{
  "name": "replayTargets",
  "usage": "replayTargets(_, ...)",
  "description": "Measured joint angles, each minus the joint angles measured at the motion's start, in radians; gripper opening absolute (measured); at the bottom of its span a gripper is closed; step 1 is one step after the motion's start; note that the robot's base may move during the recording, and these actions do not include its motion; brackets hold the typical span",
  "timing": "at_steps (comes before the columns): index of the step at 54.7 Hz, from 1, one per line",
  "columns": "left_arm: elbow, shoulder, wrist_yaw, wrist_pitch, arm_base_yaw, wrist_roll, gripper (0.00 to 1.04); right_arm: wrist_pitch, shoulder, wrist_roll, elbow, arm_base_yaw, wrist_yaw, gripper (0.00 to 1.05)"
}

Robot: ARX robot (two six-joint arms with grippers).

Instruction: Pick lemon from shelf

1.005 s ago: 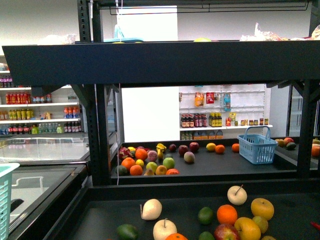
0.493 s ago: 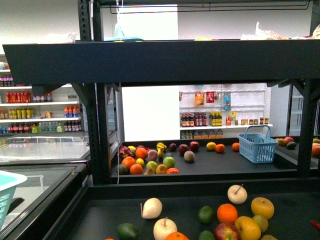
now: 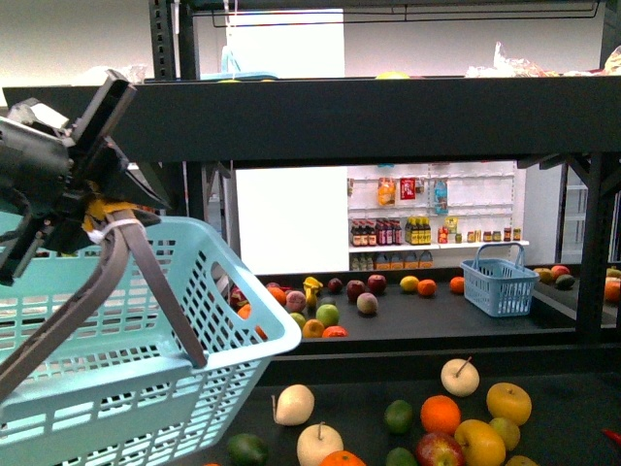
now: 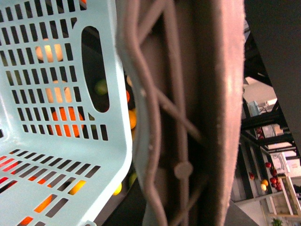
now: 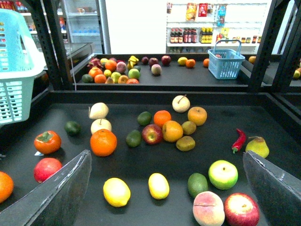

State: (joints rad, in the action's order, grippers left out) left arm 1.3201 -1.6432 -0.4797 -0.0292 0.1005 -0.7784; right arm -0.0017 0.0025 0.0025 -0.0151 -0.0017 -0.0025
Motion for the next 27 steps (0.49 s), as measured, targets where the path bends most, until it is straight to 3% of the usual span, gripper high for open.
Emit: replayTargets(27,0.006,-0.140,-0.023,0.029,0.219,0.108,0.13,0.000,0.000,0.000,0.000,0.000,0.000,0.97)
